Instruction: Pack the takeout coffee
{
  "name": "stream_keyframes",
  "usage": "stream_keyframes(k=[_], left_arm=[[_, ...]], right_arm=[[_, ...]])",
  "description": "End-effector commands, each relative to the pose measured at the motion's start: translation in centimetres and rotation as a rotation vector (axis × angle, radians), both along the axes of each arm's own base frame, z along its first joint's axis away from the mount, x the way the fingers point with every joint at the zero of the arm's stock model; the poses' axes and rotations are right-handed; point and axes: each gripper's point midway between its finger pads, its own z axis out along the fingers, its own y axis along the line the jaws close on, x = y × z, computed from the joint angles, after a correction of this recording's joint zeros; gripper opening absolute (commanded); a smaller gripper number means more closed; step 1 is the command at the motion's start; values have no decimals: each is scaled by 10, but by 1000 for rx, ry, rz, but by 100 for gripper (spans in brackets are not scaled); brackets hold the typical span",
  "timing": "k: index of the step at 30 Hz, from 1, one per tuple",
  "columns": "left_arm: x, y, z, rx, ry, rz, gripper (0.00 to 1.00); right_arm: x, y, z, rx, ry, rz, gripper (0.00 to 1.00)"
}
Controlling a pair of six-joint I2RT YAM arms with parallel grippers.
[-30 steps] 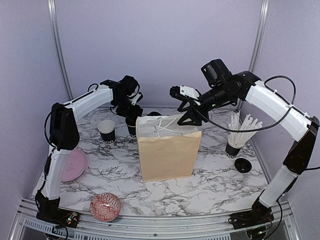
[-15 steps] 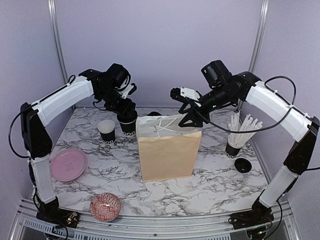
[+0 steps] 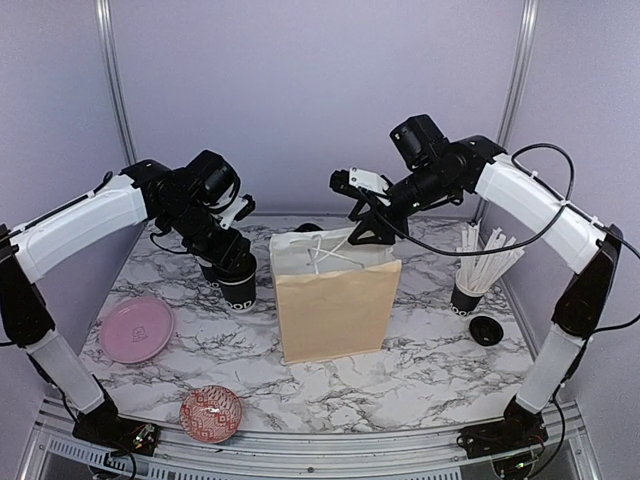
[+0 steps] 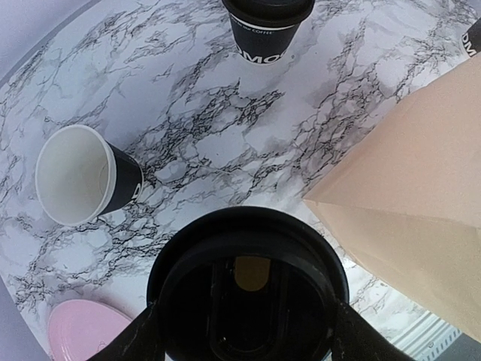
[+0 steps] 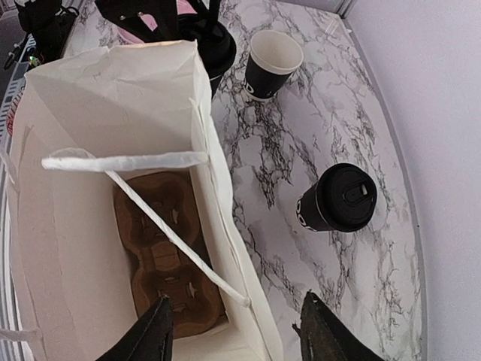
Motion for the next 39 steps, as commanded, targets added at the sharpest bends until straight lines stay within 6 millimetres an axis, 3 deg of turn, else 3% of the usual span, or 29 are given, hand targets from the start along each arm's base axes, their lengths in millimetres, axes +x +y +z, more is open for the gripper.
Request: stream_keyframes(k=[1, 6, 19, 22, 26, 30, 32, 39], left_arm=[[-22, 3, 9, -35, 14, 3, 65], [-36, 0, -4, -26, 33, -39, 65], [-45, -28, -37, -48, 65, -125, 66], [-50, -34, -45, -42, 79, -152, 67], [-53, -37, -51, -31, 88, -170, 68], [-57, -40, -53, -26, 93, -191, 70], [-60, -42, -52, -31, 95, -205, 72], [-67, -45, -53, -16, 89, -235, 81]], right_arm=[[-5, 0, 25, 31, -19, 27, 55], [-2, -2, 31, 38, -59, 12, 59], [14, 12, -16, -56, 45, 55, 59], [12, 13, -22, -69, 68, 64, 47], [5, 11, -23, -75, 97, 86, 20], [-5, 4, -24, -92, 111, 94, 4], [-9, -2, -26, -112, 114, 92, 0], [-11, -25, -30, -166, 93, 56, 0]])
